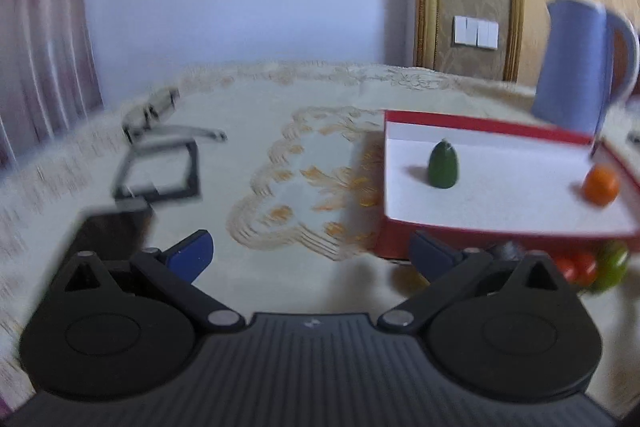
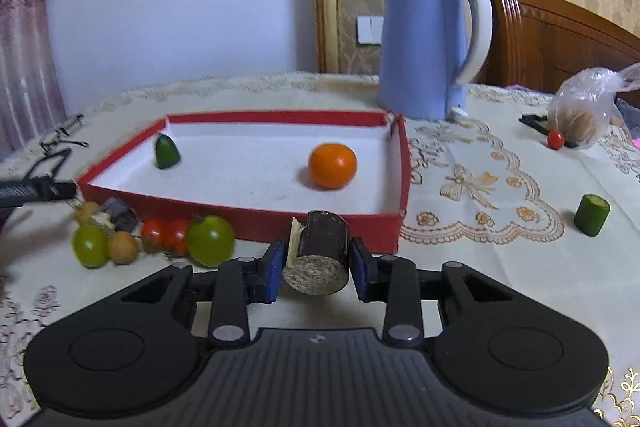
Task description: Organize fruits
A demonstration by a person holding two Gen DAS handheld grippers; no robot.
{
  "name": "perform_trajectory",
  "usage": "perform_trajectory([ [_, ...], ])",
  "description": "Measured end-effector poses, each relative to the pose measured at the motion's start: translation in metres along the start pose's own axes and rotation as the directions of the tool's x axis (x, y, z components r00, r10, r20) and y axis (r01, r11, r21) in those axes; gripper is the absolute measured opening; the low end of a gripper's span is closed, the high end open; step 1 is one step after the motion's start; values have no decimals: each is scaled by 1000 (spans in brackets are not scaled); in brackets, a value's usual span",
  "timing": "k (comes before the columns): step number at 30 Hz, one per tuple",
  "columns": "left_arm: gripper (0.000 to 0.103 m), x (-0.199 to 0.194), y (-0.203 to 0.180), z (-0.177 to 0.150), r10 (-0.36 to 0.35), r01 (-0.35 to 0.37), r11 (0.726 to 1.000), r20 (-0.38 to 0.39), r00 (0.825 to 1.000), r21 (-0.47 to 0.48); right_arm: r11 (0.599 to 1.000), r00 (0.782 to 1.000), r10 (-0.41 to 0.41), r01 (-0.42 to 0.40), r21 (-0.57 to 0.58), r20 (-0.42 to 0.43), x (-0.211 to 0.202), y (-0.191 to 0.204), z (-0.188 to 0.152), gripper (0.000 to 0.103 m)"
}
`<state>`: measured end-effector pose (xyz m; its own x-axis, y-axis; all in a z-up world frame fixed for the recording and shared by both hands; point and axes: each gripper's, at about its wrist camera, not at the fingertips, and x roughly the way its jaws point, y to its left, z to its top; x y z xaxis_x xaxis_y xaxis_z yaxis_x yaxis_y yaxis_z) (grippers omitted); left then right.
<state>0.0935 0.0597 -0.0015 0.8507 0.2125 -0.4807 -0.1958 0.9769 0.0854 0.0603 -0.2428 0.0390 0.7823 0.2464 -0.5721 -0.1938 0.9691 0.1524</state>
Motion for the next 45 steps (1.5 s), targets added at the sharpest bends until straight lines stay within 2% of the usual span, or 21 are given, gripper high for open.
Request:
perform_trajectory([
  [4,102,-10,-8,-5,-5,0,993,44,999,120,999,999,41,-41,6,2,-3,3,-3,33],
  [6,98,-12,-15,-8,-14,4,985,57,998,170,999,999,53,-53,10,0,-2,5,-5,33],
  [7,92,-11,-19,-8,-22,11,981,56,998,193,998,998,55,-55,9,-1,-2,6,-6,33],
  [11,88,-9,-28,-9,-39,23,972,68,997,233,998,998,56,-56,4,5,-4,7,-6,33],
  [14,88,-10,-29,-6,-85,70,969,58,995,236,999,999,50,-50,5,10,-5,7,-7,33],
  [21,87,-15,-27,-11,-119,98,968,76,990,232,998,998,57,-57,11,11,-6,5,-9,34],
  [26,85,-14,-21,-11,-203,193,962,31,979,195,998,998,58,-58,15,28,-10,4,-9,34],
  [31,83,-10,-22,-11,-234,228,957,8,972,179,998,998,56,-57,16,32,-10,4,-9,34],
  [39,79,-12,-26,-13,-251,246,948,3,968,203,998,998,55,-54,-11,22,-12,10,-12,35],
  [40,80,-13,-27,-13,-243,236,949,8,970,207,999,998,52,-52,-3,20,-12,9,-12,38],
  [41,80,-14,-26,-12,-227,218,954,18,974,206,999,999,43,-43,9,20,-13,7,-12,48],
  [42,80,-14,-24,-12,-206,197,959,28,978,202,999,999,28,-29,28,30,-15,4,-12,64],
  [43,81,-14,-22,-11,-188,178,964,32,982,199,999,999,9,-12,49,47,-18,0,-11,72],
  [44,81,-14,-19,-11,-164,154,969,35,986,195,996,997,-19,13,85,71,-23,-6,-9,87],
  [45,80,-13,-15,-11,-139,130,973,35,990,191,992,995,-38,26,121,92,-26,-12,-8,97],
])
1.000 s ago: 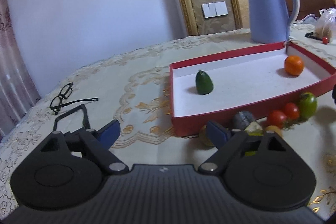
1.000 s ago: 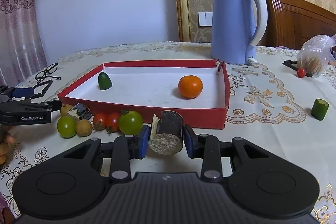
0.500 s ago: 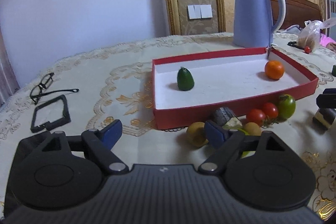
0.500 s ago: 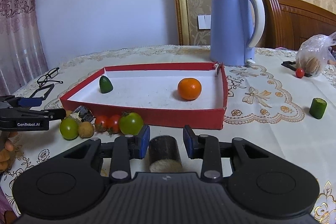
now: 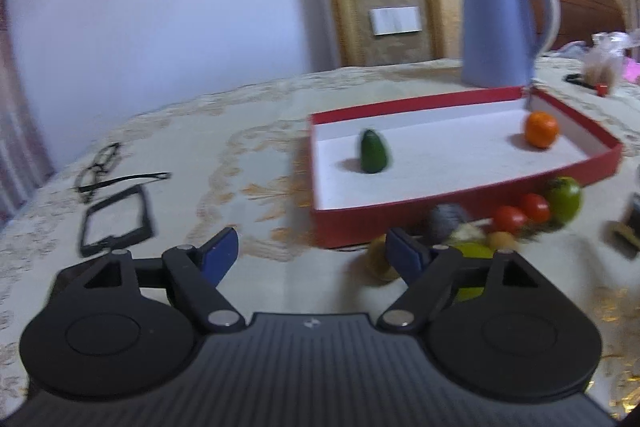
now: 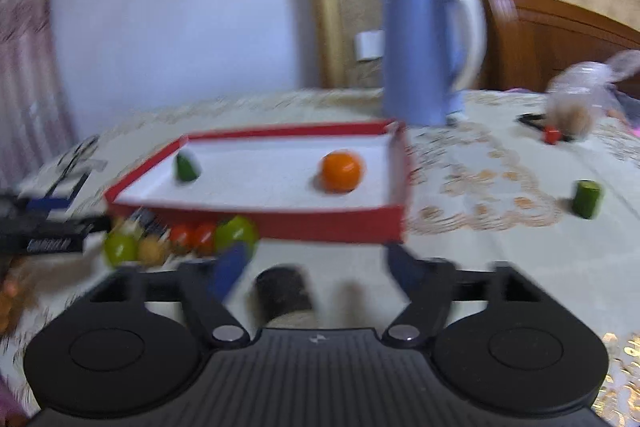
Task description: Organize fruits
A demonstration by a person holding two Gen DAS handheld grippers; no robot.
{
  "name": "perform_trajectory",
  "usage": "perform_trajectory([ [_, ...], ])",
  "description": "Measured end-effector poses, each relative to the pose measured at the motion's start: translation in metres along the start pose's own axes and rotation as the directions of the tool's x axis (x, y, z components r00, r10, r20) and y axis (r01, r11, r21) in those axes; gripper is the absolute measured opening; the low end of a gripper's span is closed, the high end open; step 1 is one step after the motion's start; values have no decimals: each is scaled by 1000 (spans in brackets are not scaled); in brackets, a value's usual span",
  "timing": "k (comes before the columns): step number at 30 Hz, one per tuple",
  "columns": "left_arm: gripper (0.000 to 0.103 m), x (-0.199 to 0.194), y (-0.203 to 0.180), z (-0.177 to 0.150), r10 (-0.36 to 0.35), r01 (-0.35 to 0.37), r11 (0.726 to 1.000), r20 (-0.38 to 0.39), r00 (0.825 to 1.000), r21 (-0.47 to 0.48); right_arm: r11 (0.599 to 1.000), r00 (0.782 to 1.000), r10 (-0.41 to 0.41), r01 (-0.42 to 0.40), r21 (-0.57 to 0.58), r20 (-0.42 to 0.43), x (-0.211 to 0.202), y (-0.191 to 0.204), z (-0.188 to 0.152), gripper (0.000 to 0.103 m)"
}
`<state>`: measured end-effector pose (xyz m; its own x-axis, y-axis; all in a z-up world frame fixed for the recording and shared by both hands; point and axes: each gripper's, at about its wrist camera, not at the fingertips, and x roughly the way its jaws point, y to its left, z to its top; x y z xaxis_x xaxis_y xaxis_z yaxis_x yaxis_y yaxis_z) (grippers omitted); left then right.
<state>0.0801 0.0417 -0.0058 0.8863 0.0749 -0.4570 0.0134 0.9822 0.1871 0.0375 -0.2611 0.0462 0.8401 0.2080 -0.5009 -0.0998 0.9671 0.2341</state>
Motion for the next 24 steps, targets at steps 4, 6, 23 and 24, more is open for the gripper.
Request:
perform_trajectory([
  [4,79,-2,18,-4,12,-12,999,-11,1000,-51,983,1000,-23,20,184,19,-11,-25,12,103],
  [6,79,-6,27,-6,-20,19,996,0,1000,-85,976,1000,-29,29,215,-6,-12,-30,13,103],
  [23,87,-18,3,-12,-31,29,999,62,998,42,947,996,-28,-1,-321,-87,4,43,-25,101],
  [24,87,-17,3,-12,-32,30,999,62,998,45,948,995,-35,3,-318,-93,7,42,-26,93],
])
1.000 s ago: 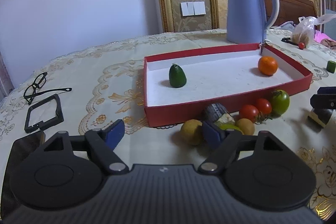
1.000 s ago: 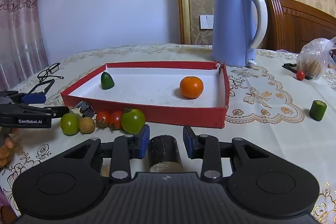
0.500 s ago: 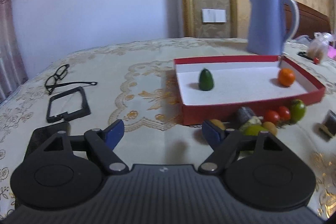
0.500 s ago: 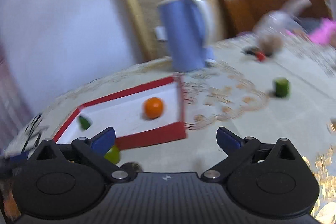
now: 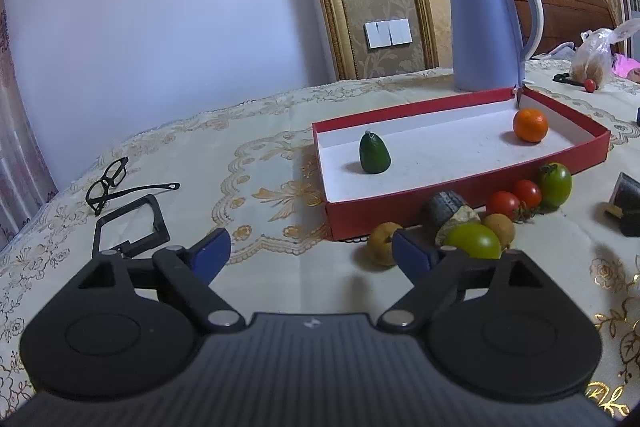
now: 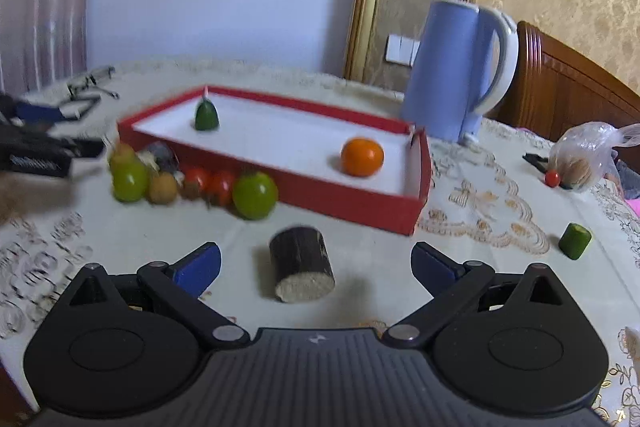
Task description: Organize fruits
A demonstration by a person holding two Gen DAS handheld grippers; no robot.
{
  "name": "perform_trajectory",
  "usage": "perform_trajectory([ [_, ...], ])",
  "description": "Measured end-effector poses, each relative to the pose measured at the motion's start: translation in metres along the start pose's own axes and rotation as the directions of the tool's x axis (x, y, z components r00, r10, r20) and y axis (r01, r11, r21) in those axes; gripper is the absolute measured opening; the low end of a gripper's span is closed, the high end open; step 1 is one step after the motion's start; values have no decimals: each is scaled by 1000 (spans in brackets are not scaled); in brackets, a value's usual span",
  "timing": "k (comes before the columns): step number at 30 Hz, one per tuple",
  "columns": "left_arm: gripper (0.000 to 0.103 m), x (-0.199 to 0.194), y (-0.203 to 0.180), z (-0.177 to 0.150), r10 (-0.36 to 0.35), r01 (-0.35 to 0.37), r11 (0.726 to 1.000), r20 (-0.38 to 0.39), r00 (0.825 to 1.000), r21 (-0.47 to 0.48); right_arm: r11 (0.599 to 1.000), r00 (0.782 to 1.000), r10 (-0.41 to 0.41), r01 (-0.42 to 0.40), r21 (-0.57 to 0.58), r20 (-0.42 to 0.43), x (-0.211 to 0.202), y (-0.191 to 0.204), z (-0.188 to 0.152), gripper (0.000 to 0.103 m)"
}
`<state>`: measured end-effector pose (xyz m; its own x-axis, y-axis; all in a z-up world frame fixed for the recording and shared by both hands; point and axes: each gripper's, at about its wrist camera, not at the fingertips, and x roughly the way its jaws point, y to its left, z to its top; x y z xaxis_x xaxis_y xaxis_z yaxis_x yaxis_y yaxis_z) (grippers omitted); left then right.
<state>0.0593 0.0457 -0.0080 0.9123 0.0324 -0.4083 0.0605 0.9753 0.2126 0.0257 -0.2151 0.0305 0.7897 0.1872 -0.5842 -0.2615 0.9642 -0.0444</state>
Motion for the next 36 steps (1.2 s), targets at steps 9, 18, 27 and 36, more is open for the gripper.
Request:
perform_trajectory([
  [9,86,5,-9,3,-19,20,999,-15,1000,50,998,997,67,-67,2,-44,8,0,-4,34],
  [18,61,28,-27,8,-65,75,992,-95,993,102,997,997,78,-77,7,-30,8,-4,-5,34],
  [27,26,37,-17,11,-177,178,984,-135,975,-9,995,995,93,-92,46,-25,9,-9,-5,34],
  [36,26,-4,-14,27,-145,145,989,6,989,-26,995,996,80,-83,62,41,-6,-9,1,34],
])
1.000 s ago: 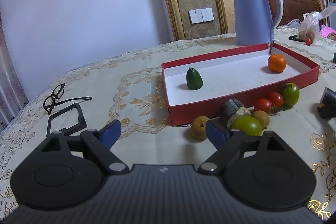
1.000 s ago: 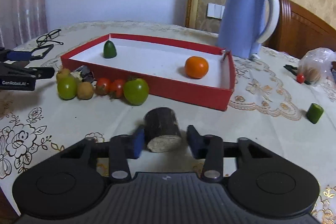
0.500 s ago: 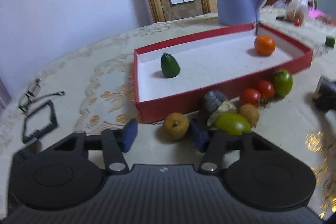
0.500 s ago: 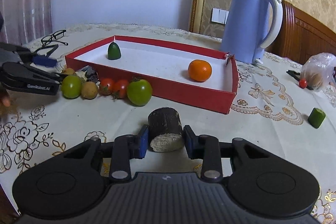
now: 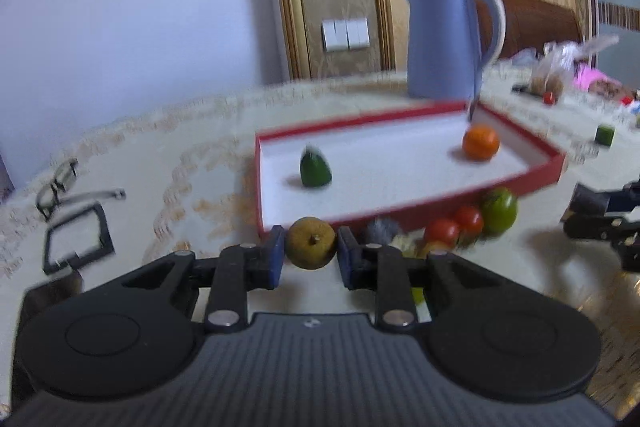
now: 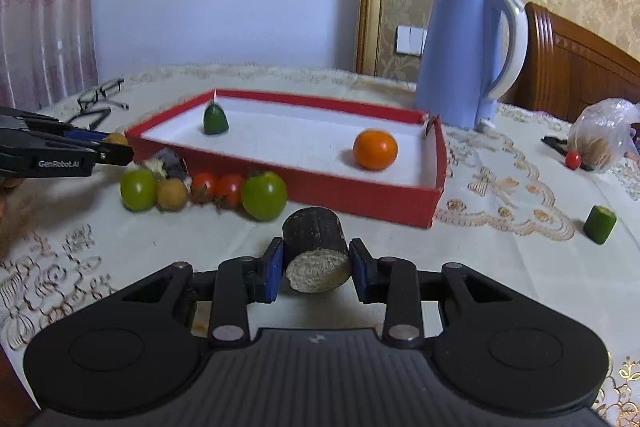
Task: Organize fruits
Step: 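Lift the yellow pear with the left gripper and release it into the tray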
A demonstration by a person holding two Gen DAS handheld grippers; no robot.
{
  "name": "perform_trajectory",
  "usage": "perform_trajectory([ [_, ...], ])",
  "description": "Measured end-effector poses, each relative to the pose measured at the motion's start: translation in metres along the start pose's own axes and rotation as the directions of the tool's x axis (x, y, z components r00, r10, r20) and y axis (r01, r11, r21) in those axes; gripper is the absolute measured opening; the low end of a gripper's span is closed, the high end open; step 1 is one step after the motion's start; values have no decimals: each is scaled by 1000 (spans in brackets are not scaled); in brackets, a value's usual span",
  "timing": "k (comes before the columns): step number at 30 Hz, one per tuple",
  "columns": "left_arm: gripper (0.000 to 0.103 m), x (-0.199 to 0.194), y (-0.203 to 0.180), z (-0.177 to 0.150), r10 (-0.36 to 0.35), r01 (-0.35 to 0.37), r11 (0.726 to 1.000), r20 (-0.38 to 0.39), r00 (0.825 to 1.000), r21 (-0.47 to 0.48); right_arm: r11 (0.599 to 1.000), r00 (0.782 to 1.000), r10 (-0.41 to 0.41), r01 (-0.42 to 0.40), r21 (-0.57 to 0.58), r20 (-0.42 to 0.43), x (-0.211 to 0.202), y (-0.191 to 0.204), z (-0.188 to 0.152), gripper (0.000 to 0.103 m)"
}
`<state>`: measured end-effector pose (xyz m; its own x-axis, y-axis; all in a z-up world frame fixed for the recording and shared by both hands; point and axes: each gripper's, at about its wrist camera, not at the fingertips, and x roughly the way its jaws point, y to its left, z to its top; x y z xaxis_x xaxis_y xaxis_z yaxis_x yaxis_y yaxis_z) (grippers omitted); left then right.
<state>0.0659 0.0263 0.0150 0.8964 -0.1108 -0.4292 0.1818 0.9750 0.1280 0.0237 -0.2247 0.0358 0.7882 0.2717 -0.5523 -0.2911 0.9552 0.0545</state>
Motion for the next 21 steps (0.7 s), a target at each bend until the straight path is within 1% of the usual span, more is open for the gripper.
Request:
perform_trajectory([
  [4,26,-20,-4,19,0,1,1000,87,996,-17,1000,999,0,0,1,49,-15,2,6,34],
  [7,26,-29,-6,33,5,0,999,134,991,-32,1000,997,5,-5,-4,78,-26,4,10,34],
  [10,26,-30,-10,49,-2,10,999,160,987,-48,1000,995,16,-16,0,103,-33,3,12,34],
  [14,26,-13,-24,72,-9,16,999,168,986,-37,1000,993,28,-29,4,113,-37,3,12,34],
  [17,26,13,-36,85,-6,11,999,135,991,-37,999,993,32,-33,5,115,-38,2,11,34],
  [21,26,56,-50,97,6,-3,999,70,998,-38,1000,993,26,-27,9,116,-39,-1,10,34],
])
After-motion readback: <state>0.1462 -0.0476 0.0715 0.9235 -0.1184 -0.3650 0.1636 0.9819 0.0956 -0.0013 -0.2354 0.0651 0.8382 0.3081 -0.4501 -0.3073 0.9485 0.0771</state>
